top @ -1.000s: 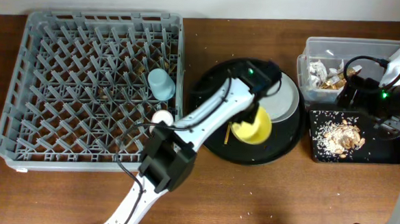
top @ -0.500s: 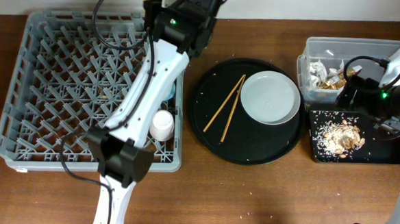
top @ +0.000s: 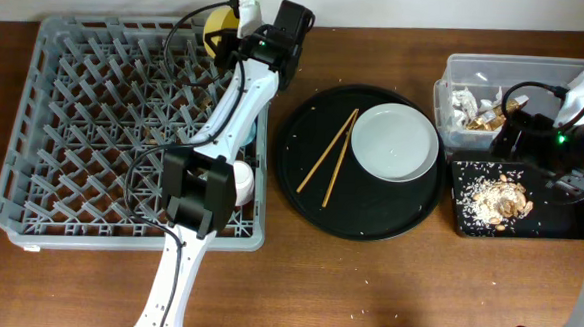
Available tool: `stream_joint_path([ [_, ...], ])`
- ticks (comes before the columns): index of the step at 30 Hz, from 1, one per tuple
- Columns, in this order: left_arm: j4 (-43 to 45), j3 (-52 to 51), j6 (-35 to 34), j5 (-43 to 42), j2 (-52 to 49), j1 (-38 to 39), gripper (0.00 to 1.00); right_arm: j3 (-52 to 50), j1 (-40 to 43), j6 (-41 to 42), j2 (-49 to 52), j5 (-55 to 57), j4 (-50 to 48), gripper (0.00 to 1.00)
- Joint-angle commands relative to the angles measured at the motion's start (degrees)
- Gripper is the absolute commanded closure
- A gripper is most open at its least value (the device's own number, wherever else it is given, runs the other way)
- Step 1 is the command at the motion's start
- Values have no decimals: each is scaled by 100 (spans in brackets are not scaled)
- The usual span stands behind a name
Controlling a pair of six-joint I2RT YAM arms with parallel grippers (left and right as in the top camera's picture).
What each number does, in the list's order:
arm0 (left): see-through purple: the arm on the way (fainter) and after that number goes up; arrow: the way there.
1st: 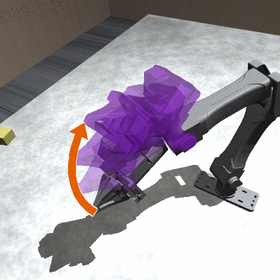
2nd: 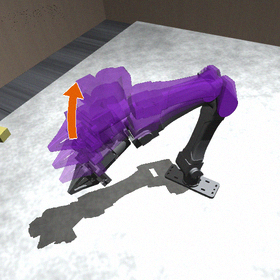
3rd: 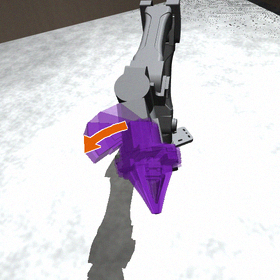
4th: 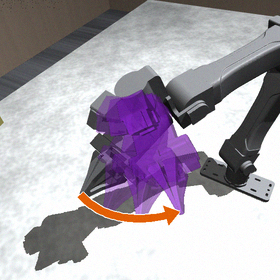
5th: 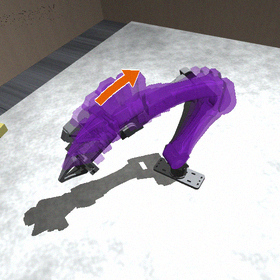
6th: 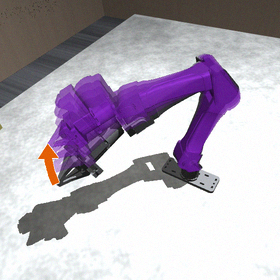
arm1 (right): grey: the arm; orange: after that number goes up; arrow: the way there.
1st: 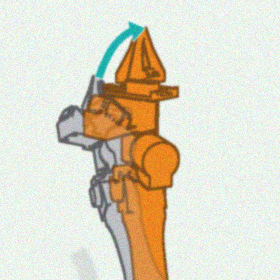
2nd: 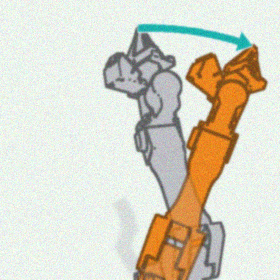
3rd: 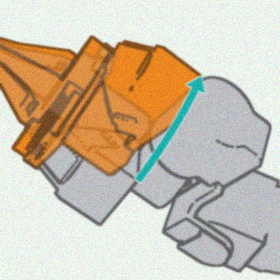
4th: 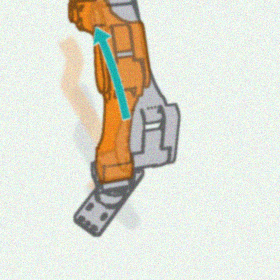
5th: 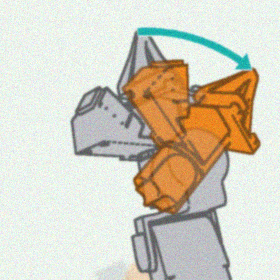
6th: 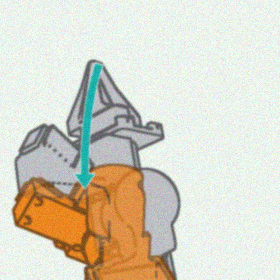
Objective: Sort waste into correct bins and load items into the dishwasher rack
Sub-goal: 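Stand the yellow bowl upright in the rack's back row with the left gripper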
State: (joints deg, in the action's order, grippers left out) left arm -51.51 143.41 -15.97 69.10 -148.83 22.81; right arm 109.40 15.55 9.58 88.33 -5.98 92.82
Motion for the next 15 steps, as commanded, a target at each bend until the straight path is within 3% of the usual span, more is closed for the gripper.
stream_joint_path([
  [1,-59,-13,337,612,-247,-20,100,63,22,-31,15,87,-4,2],
  [11,-468,-13,494,813,-321,81,100,63,24,-28,15,87,-4,2],
  [14,-481,-13,518,813,-321,269,87,66,24,-28,15,87,-4,2],
  [15,-479,-13,588,811,-321,361,76,63,24,-28,15,87,-2,2],
])
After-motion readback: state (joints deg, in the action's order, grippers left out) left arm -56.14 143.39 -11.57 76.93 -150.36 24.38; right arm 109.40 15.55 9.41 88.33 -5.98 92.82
